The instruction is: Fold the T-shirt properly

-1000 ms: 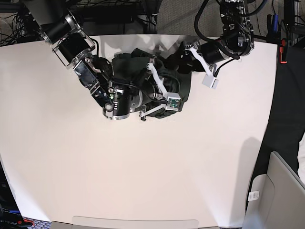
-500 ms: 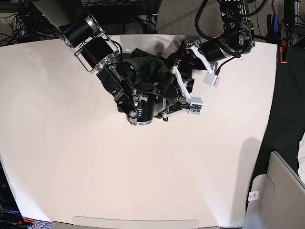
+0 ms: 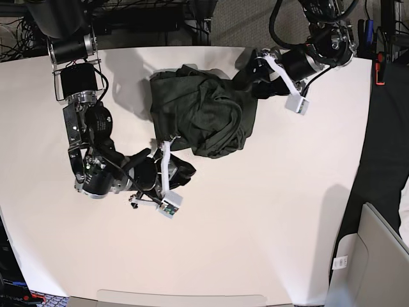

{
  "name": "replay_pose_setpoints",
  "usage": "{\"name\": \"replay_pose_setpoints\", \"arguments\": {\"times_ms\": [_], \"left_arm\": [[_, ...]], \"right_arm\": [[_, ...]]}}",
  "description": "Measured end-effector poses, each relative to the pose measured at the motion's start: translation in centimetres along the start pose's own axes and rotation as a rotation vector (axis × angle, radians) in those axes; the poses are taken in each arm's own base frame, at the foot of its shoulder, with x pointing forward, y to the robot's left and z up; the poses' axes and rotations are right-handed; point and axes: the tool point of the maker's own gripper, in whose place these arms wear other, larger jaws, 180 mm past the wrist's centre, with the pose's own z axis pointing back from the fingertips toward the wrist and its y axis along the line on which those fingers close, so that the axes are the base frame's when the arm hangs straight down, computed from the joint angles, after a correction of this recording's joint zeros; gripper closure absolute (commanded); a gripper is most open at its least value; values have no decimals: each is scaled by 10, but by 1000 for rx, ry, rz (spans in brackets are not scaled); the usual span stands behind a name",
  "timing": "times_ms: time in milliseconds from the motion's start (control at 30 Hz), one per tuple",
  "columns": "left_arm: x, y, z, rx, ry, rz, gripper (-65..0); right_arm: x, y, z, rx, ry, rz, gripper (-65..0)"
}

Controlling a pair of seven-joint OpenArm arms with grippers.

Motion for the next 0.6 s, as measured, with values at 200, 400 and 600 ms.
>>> {"name": "replay_pose_setpoints", "arguments": {"times_ms": [200, 400, 600], "left_arm": [[1, -30, -19, -97, 2, -35, -423], [5, 0, -22, 48, -31, 122, -456], [9, 13, -25, 141, -70, 178, -455]], "right_arm": [[-45, -28, 32, -66, 42, -102, -110], [-58, -27, 43, -48, -3, -175, -110], [-56, -30, 50, -68, -14, -167, -110]]}}
